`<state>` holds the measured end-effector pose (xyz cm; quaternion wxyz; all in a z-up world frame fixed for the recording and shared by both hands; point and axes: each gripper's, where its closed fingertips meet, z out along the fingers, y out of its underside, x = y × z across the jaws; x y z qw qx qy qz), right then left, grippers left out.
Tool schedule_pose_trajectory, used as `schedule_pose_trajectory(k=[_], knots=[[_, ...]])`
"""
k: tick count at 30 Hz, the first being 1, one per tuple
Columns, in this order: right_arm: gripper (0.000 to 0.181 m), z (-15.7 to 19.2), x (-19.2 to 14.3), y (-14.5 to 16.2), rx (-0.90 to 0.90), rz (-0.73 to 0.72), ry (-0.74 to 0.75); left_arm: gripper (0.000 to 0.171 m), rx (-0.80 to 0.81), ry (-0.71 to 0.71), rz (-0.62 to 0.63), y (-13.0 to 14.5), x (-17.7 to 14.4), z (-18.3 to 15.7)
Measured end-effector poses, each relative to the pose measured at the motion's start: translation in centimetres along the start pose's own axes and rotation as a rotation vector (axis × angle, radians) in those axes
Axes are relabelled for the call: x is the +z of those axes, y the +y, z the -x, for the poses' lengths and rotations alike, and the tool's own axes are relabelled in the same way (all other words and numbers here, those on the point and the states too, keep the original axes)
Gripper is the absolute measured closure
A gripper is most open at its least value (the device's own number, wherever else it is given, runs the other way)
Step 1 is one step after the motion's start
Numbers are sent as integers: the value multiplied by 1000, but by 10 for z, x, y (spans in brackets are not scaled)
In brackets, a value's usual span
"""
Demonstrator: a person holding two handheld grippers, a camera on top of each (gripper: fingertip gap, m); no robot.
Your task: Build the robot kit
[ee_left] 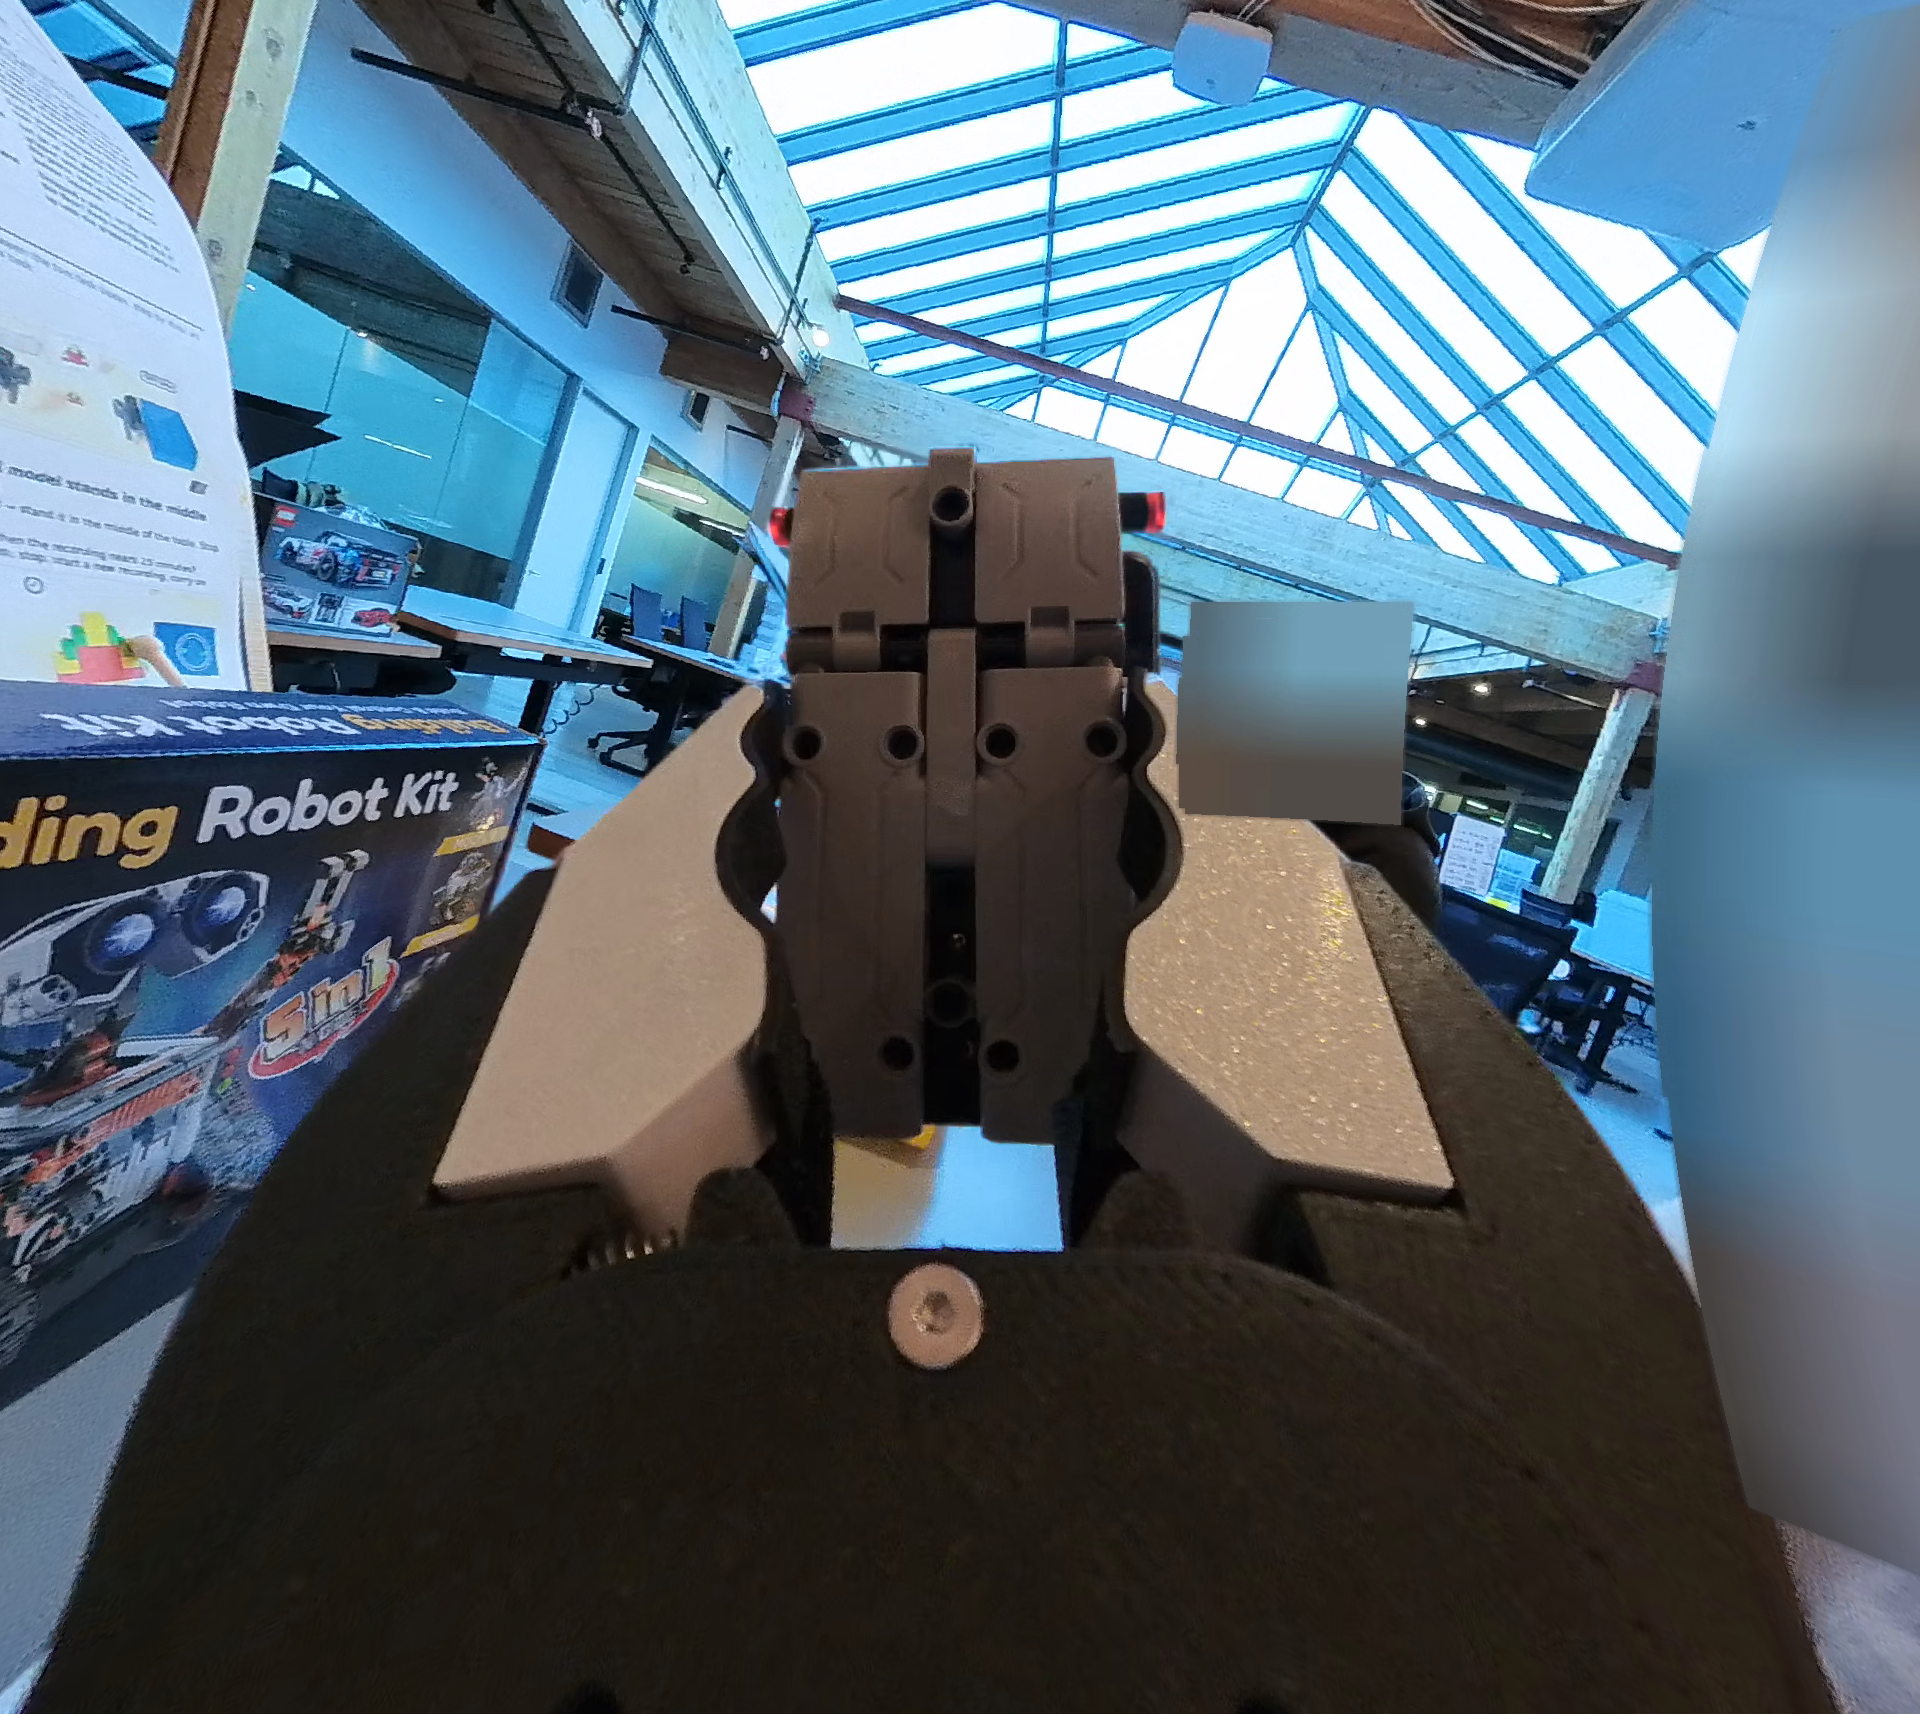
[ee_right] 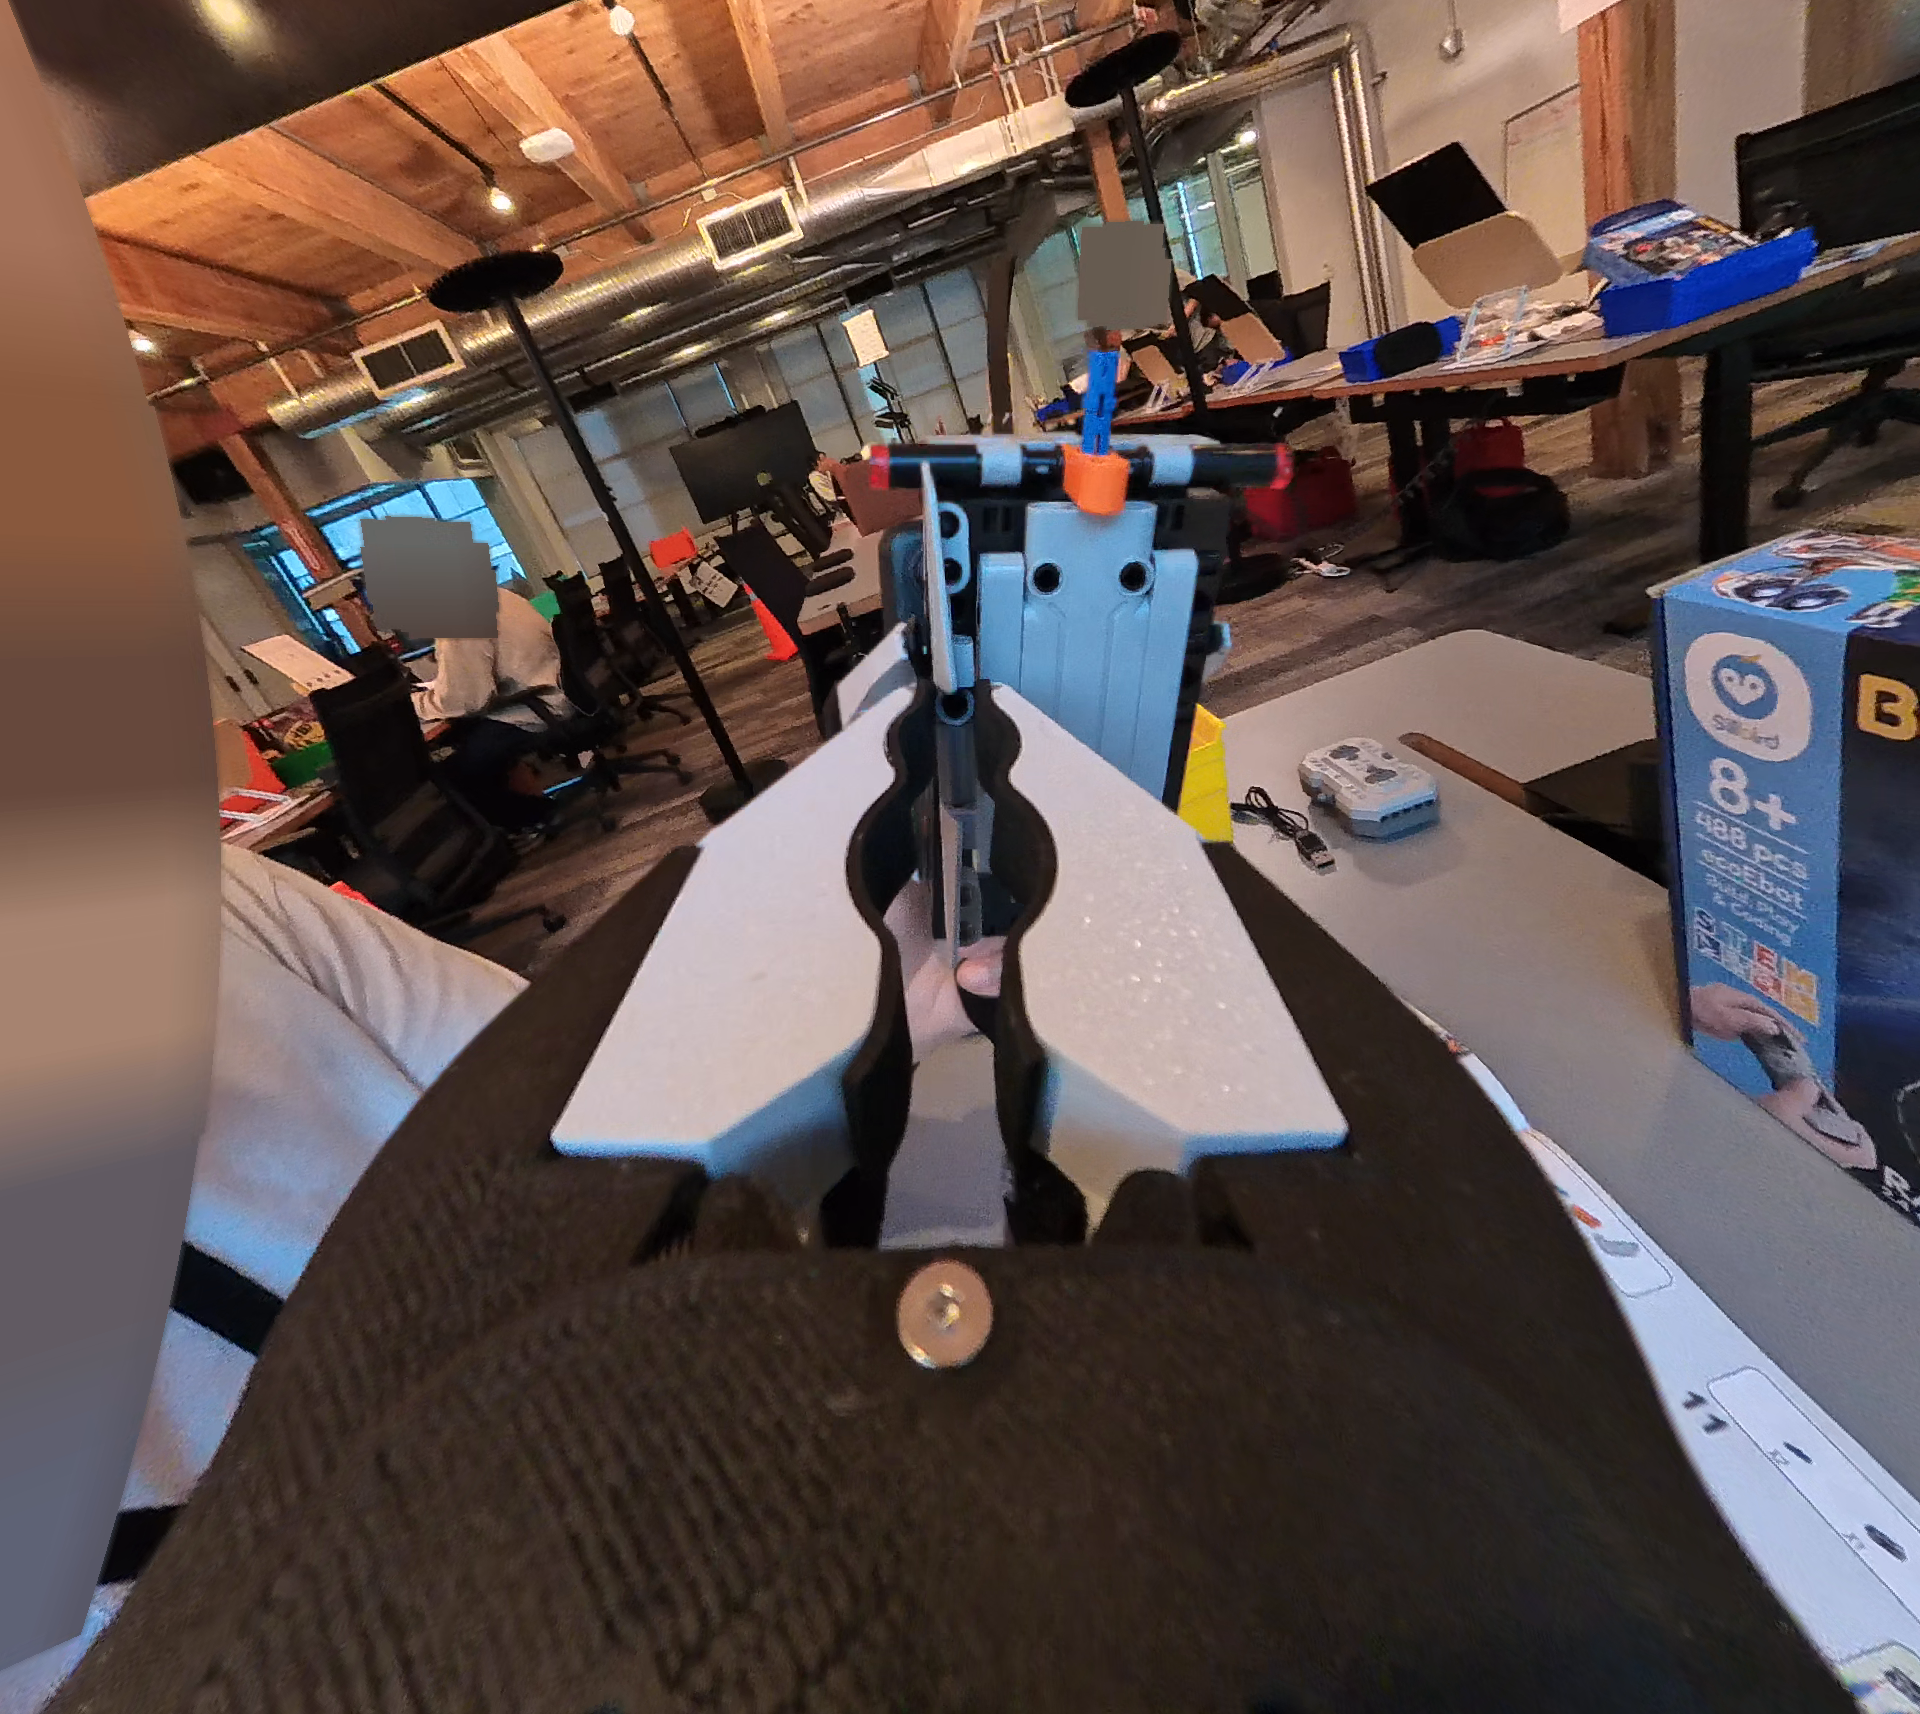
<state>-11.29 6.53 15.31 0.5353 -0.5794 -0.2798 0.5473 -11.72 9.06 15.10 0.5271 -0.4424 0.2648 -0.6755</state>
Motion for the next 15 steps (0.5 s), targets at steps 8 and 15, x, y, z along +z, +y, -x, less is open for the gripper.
schedule_pose_trajectory(k=[8,15], knots=[[177,-3,0,2,-18,18,33,108,-8,-6,11,2,0,2],[177,0,-1,2,-36,22,13,108,-25,18,17,2,1,-2]])
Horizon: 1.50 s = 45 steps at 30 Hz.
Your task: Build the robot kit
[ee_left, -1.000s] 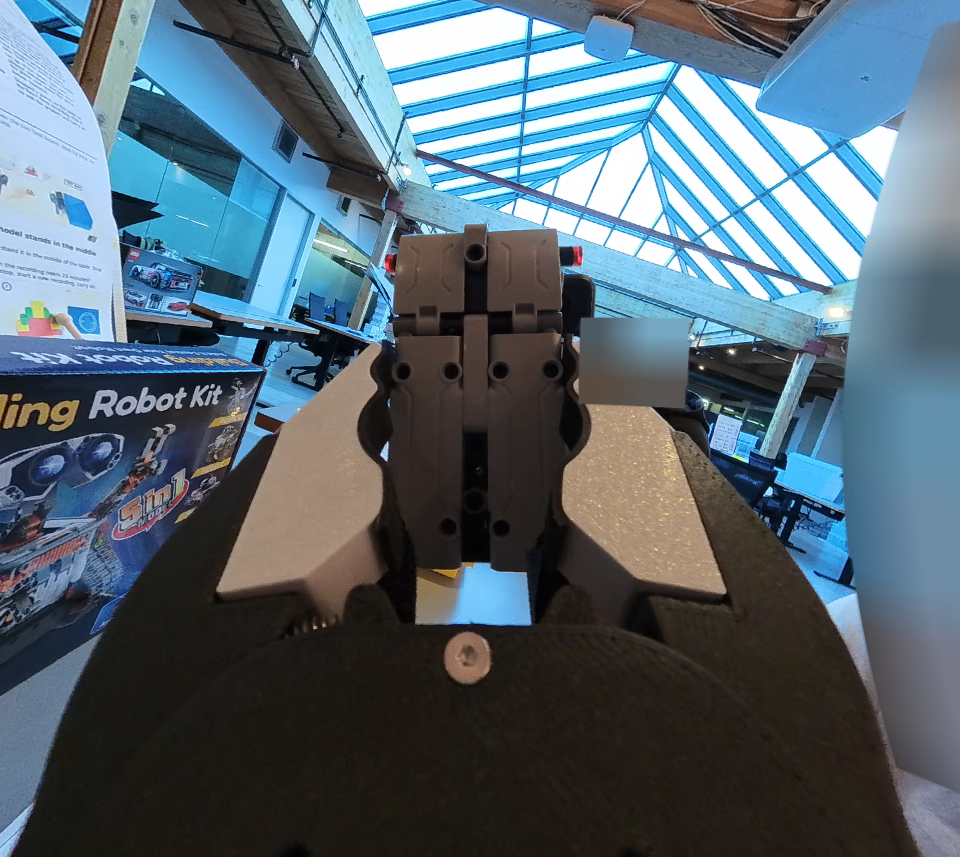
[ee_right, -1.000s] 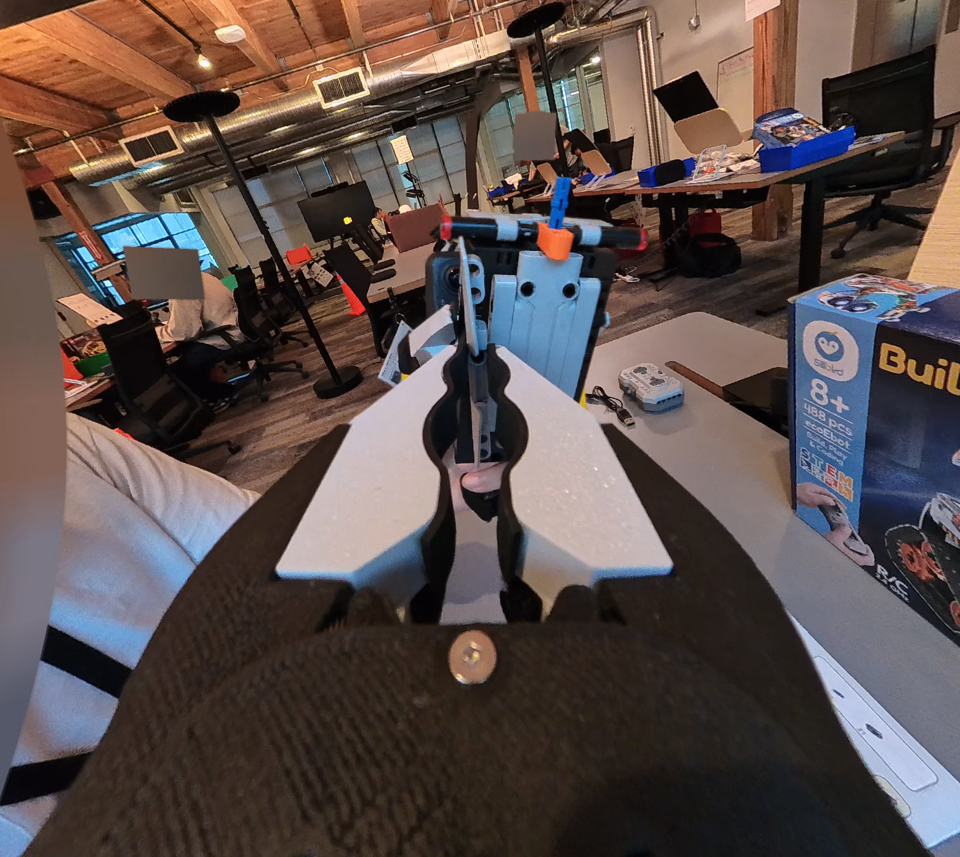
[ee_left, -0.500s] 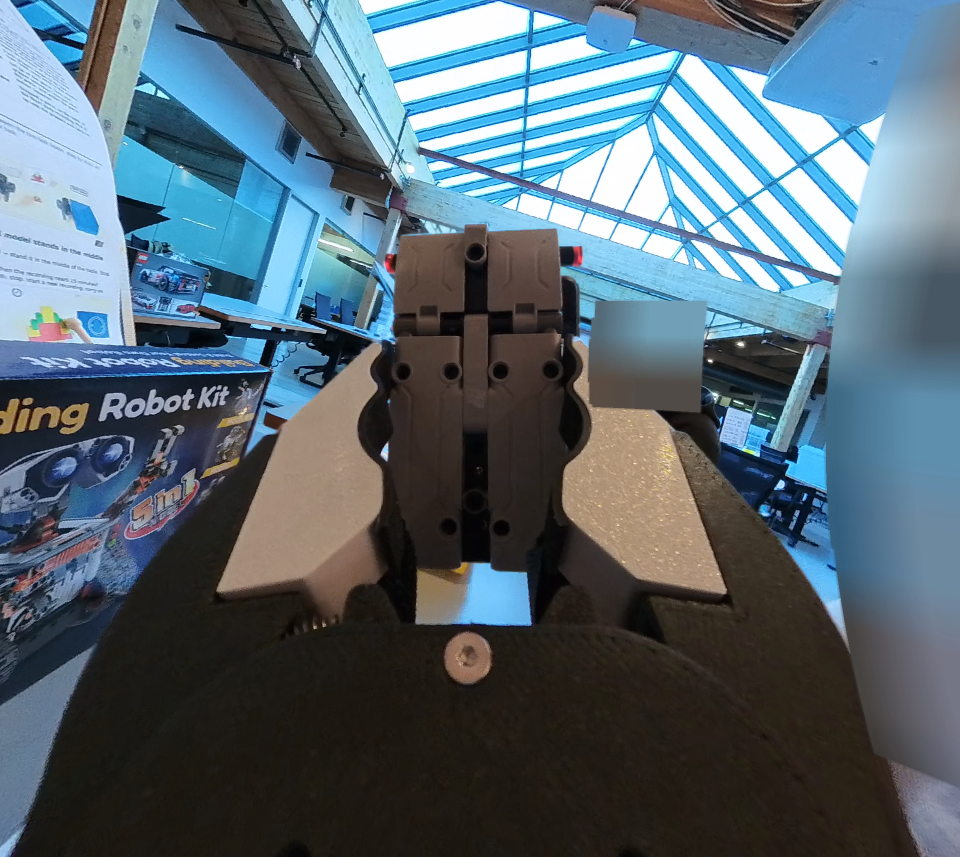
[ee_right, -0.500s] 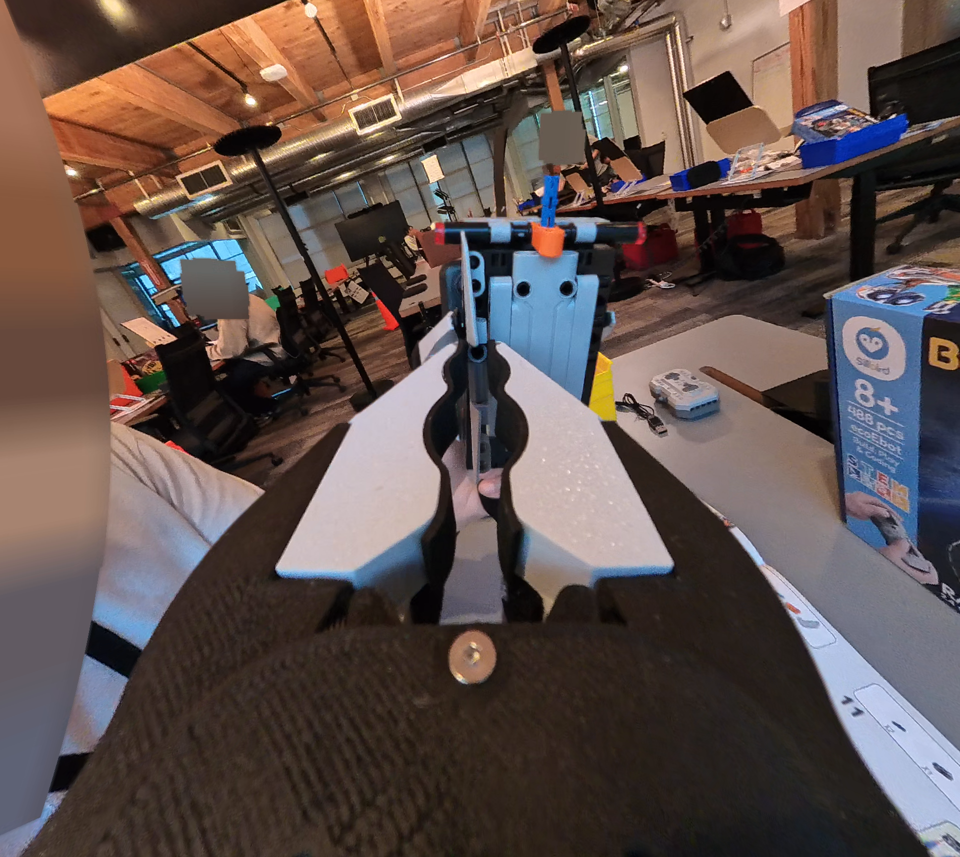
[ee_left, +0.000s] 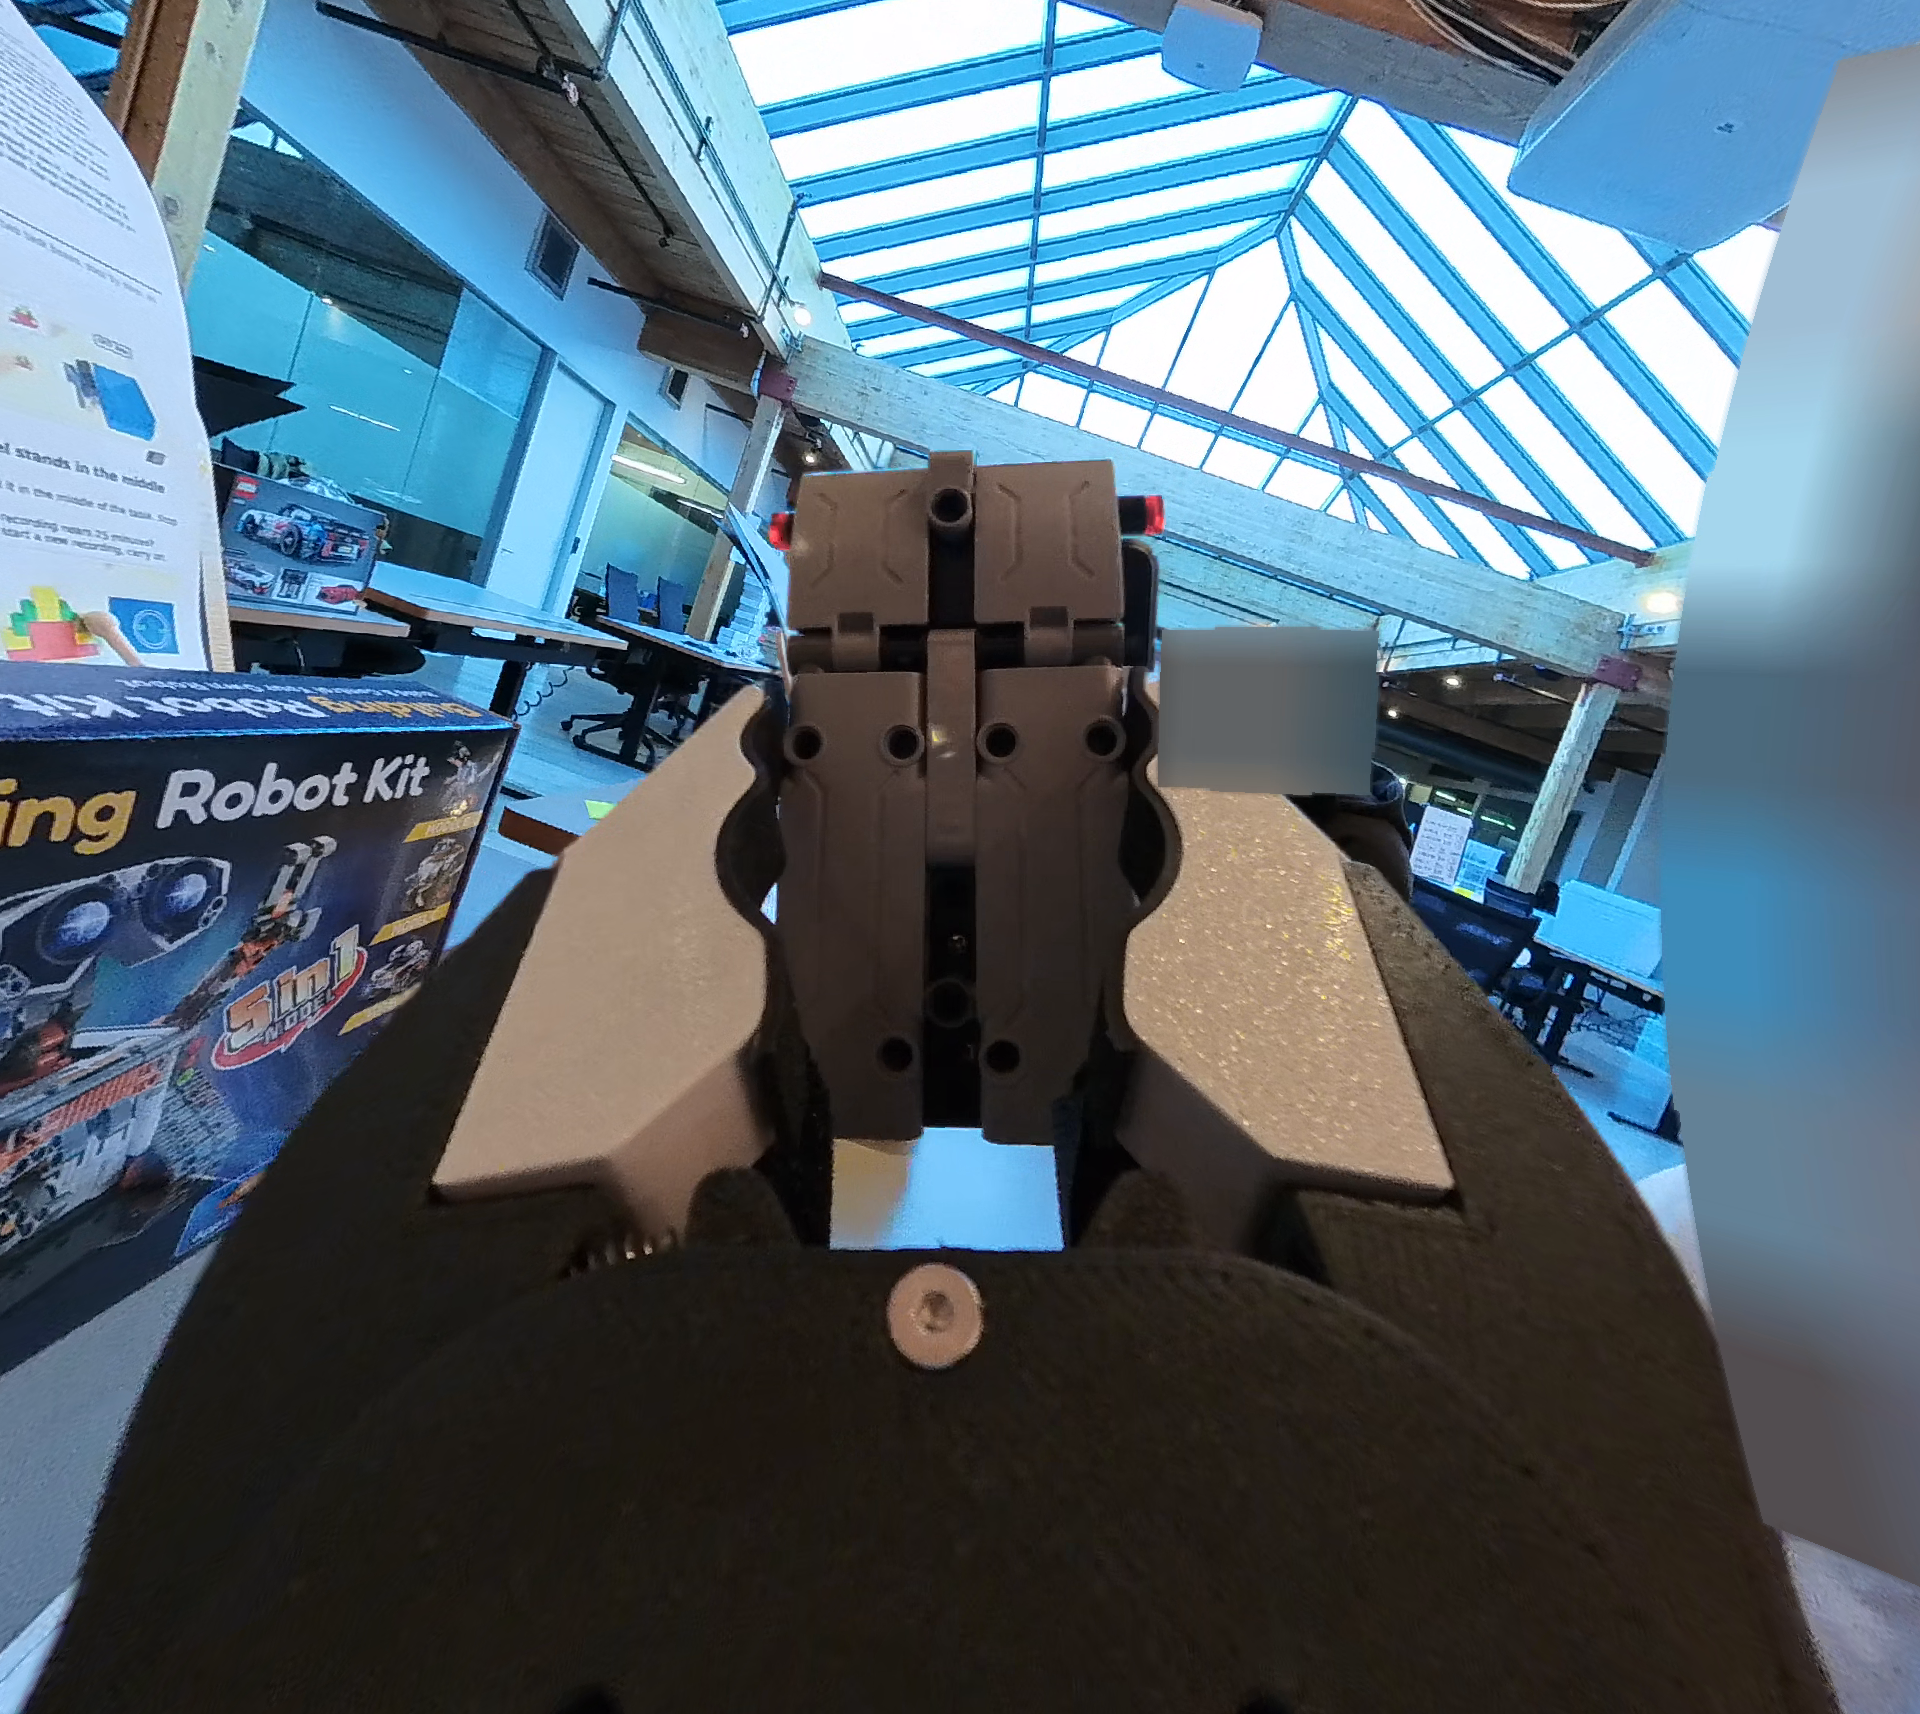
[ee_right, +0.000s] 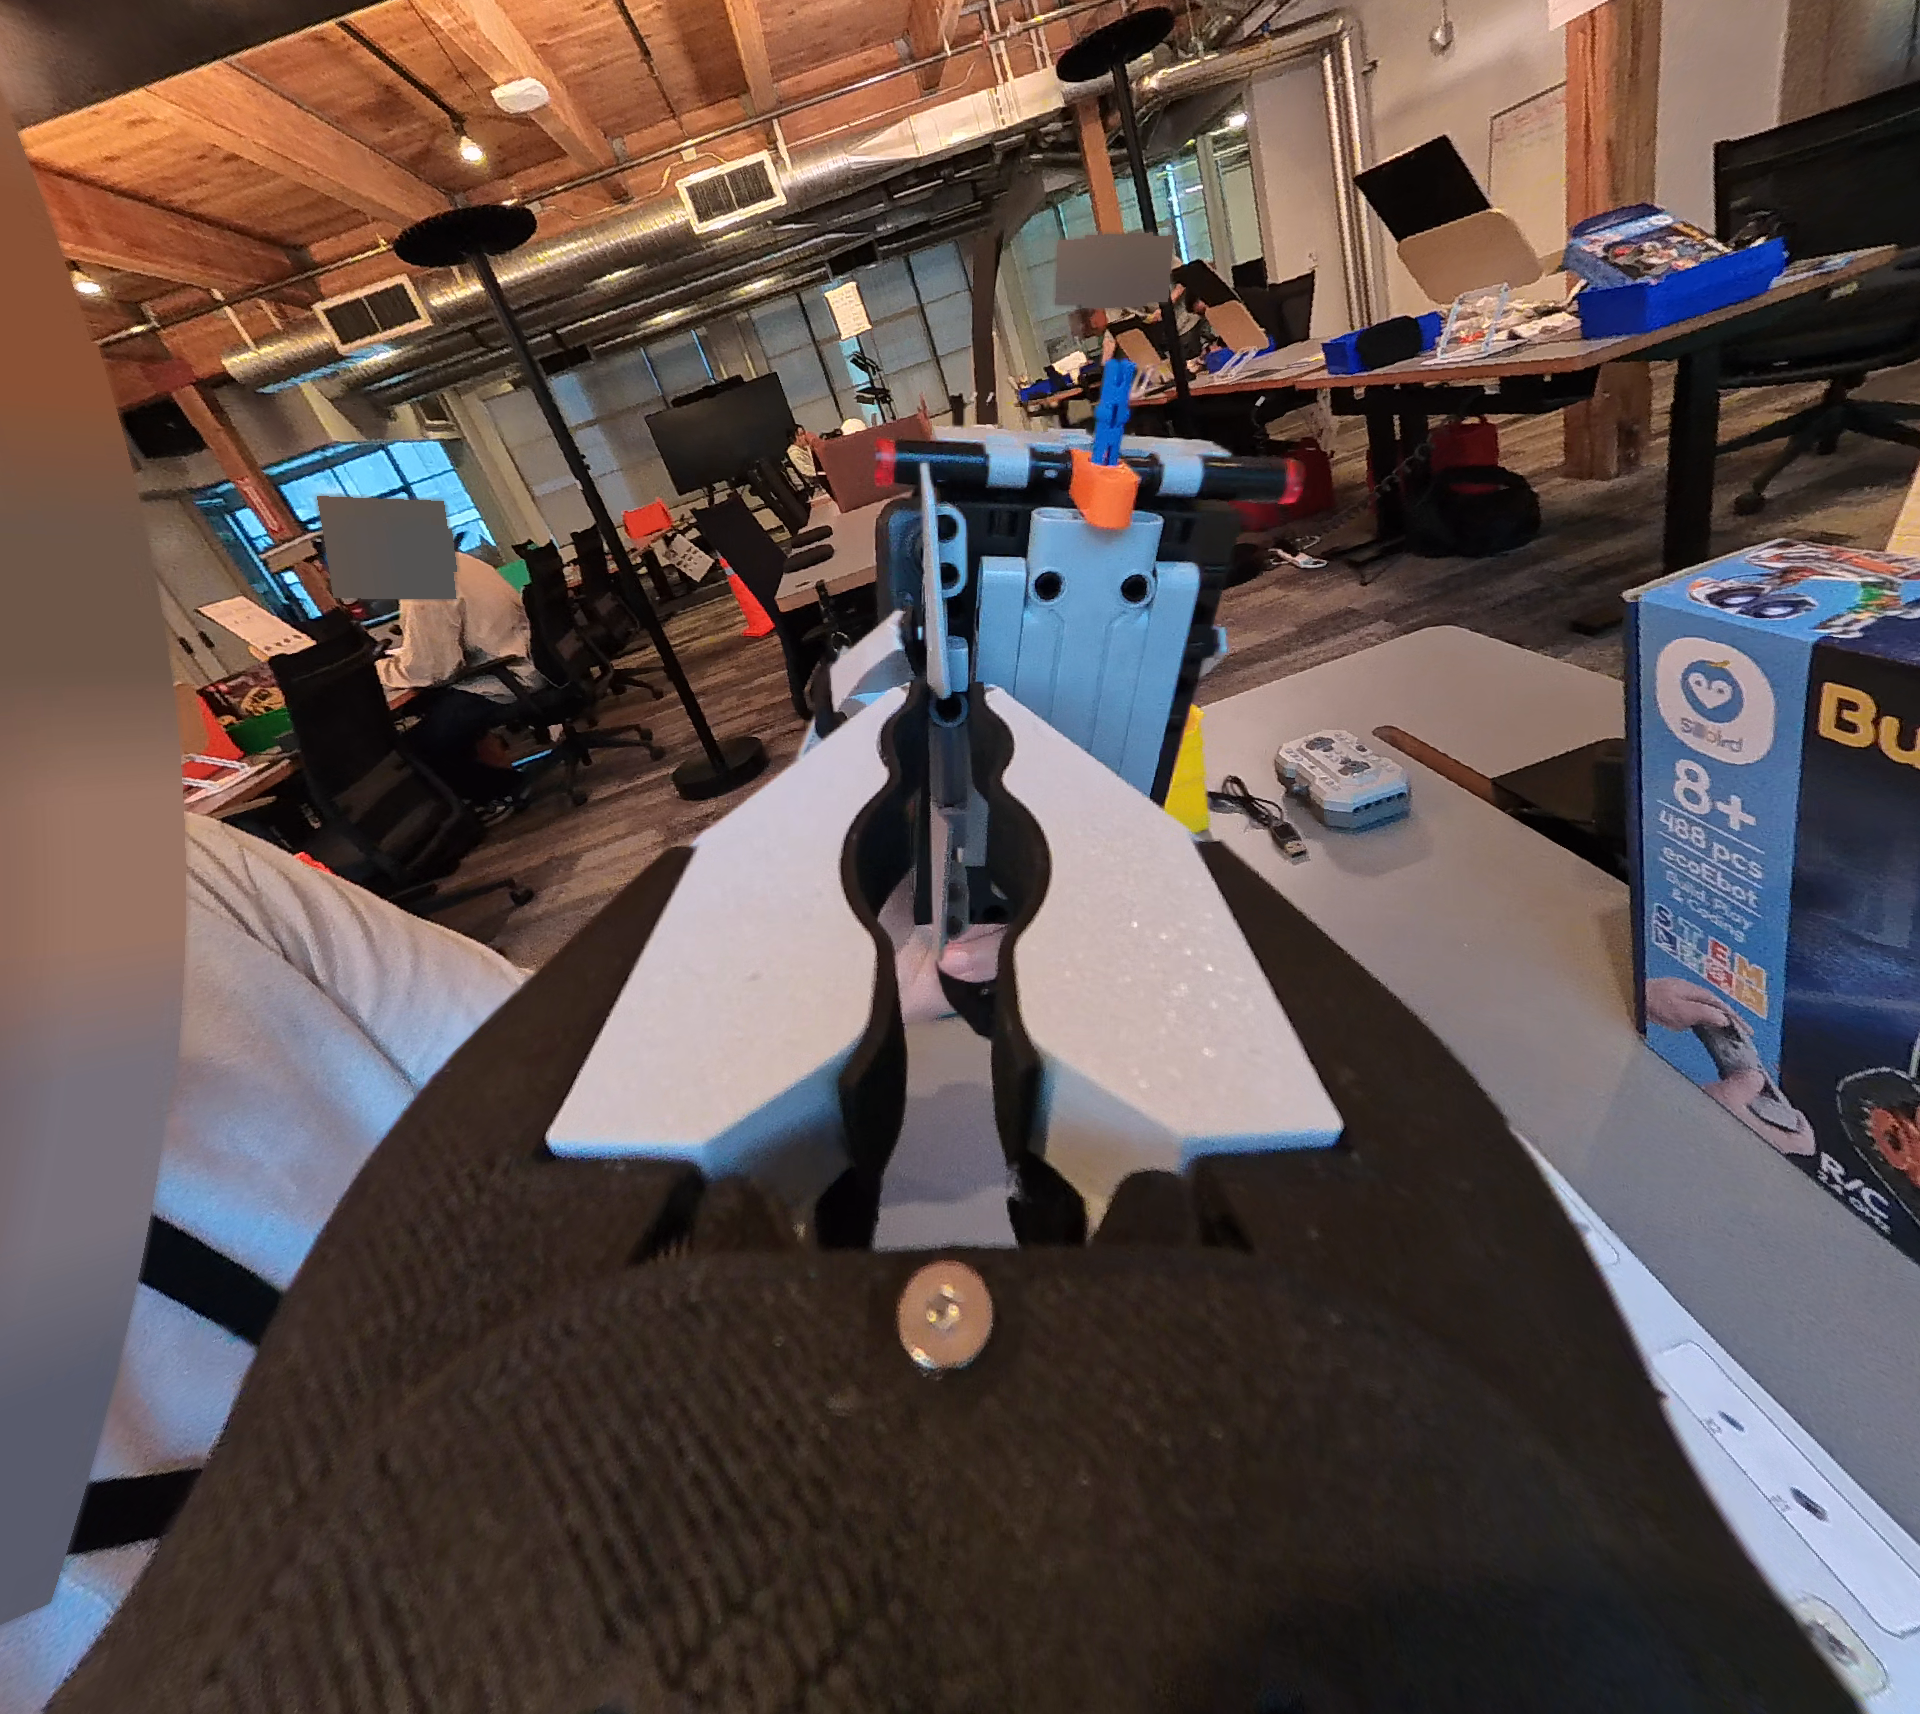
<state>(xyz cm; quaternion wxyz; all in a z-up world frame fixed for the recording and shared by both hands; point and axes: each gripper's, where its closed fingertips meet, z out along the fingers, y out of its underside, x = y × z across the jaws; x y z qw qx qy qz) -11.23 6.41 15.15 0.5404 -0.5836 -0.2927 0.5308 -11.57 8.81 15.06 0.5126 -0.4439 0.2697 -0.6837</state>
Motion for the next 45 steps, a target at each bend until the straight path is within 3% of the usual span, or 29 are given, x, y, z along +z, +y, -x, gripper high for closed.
schedule_pose_trajectory(k=[12,20,45], knots=[[176,-6,0,4,-14,5,-4,108,-20,-5,12,2,0,3],[177,-6,-5,1,144,-33,-98,108,-18,-4,17,6,2,2],[176,-11,0,6,118,10,64,108,24,-71,-48,1,-2,10]])
